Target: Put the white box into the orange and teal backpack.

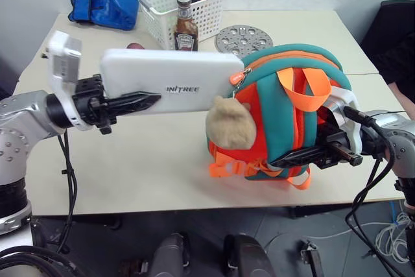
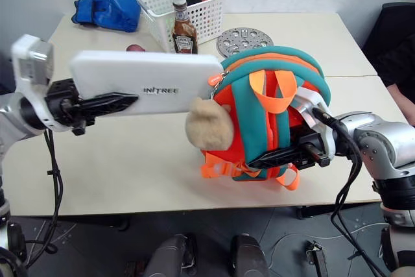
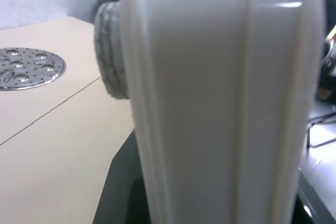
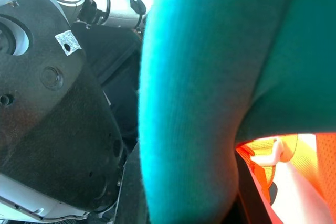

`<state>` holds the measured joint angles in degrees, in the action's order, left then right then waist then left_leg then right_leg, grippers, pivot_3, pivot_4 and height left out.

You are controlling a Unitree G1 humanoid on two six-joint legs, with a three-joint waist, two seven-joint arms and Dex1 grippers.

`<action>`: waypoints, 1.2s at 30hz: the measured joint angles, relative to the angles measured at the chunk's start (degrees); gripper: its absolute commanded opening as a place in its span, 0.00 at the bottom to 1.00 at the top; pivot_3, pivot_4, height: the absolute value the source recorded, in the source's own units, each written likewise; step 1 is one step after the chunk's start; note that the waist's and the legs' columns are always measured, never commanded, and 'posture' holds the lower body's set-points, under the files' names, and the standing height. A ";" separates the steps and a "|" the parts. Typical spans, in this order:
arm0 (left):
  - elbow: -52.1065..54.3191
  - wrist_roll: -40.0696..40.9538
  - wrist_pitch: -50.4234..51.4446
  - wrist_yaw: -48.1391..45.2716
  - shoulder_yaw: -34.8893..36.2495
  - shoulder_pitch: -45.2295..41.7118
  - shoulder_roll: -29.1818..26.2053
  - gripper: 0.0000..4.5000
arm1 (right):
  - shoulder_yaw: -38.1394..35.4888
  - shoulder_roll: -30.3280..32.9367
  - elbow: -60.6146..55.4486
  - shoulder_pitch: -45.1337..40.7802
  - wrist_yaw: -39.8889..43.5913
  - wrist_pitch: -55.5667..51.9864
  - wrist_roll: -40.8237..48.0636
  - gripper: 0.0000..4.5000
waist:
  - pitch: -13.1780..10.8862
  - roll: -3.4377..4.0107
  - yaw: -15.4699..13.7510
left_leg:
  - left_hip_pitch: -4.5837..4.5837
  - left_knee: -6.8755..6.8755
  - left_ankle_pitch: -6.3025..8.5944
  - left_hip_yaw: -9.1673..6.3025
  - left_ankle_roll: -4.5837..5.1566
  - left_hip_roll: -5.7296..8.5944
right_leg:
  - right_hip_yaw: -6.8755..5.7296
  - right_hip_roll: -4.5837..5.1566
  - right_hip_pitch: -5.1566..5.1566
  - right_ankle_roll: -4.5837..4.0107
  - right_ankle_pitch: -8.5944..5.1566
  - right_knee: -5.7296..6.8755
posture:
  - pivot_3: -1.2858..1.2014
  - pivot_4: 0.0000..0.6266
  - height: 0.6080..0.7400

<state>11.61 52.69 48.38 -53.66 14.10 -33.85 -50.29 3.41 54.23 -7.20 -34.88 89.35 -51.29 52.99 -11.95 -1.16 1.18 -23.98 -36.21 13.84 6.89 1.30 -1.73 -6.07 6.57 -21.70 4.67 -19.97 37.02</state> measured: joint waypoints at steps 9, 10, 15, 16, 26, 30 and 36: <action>-3.16 -7.11 -5.26 -9.53 -6.05 -2.50 -3.06 0.29 | -1.01 1.67 -1.81 2.69 -0.01 -0.02 0.44 0.00 | 0.00 0.00 -0.32 | -0.03 -0.02 0.00 0.00 0.01 -0.02 | -0.01 0.00 -0.03 0.00 0.00 0.01 | 0.52 0.24 1.00; -3.27 -7.54 -5.28 -9.76 -6.76 -3.38 -2.73 0.29 | -1.32 1.67 -1.87 2.77 -0.02 -0.02 0.44 0.00 | 0.00 0.00 -0.47 | -0.04 -0.05 -0.01 -0.01 0.01 -0.03 | -0.02 0.00 -0.03 0.00 0.00 0.02 | 0.52 0.24 1.00; -3.23 -11.61 -6.90 -8.46 -12.50 -6.62 3.03 0.29 | -1.71 0.91 -3.64 3.58 -0.13 0.01 0.52 0.00 | 0.00 0.00 -1.24 | -0.08 -0.15 -0.02 -0.02 0.06 -0.01 | -0.02 0.00 0.00 0.00 0.00 0.00 | 0.52 0.24 1.00; -3.31 -12.96 -7.65 -7.79 -13.91 -6.99 4.87 0.29 | -1.71 0.58 -3.92 3.72 -0.17 0.01 0.53 0.00 | 0.00 0.00 -1.35 | -0.10 -0.21 -0.02 -0.04 0.07 -0.01 | -0.04 0.00 0.02 0.01 0.01 0.01 | 0.52 0.24 1.00; -10.54 -26.20 -14.43 1.65 -25.15 -12.74 24.82 0.29 | -2.10 -1.12 -4.98 3.96 -1.26 -0.23 1.40 0.00 | -0.01 -0.02 -1.86 | -0.20 -0.69 -0.01 -0.07 0.24 -0.05 | -0.07 -0.03 0.10 0.04 0.02 0.11 | 0.52 0.24 1.00; -14.55 -28.71 -14.88 3.64 -27.31 -14.57 30.44 0.37 | -2.25 -2.45 -5.32 3.92 -2.97 -0.29 1.72 0.00 | -0.01 -0.02 -1.88 | -0.21 -0.82 0.04 -0.06 0.32 -0.05 | -0.06 -0.01 0.12 0.05 0.03 0.16 | 0.52 0.24 1.00; -12.05 -28.56 -12.20 1.88 -26.26 -14.15 26.94 0.78 | -2.24 -3.47 -5.71 3.89 -5.89 -0.08 1.35 0.00 | -0.01 -0.02 -1.15 | -0.18 -0.82 0.07 -0.11 0.27 -0.08 | -0.07 0.00 0.10 0.05 0.03 0.31 | 0.52 0.24 1.00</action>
<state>-0.44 24.13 36.19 -51.78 -12.17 -48.00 -23.35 1.17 50.77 -12.91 -30.99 83.46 -51.37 54.33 -11.96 -1.18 0.03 -24.16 -37.03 13.91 6.78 1.57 -1.81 -6.15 6.57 -21.60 4.73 -19.94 37.34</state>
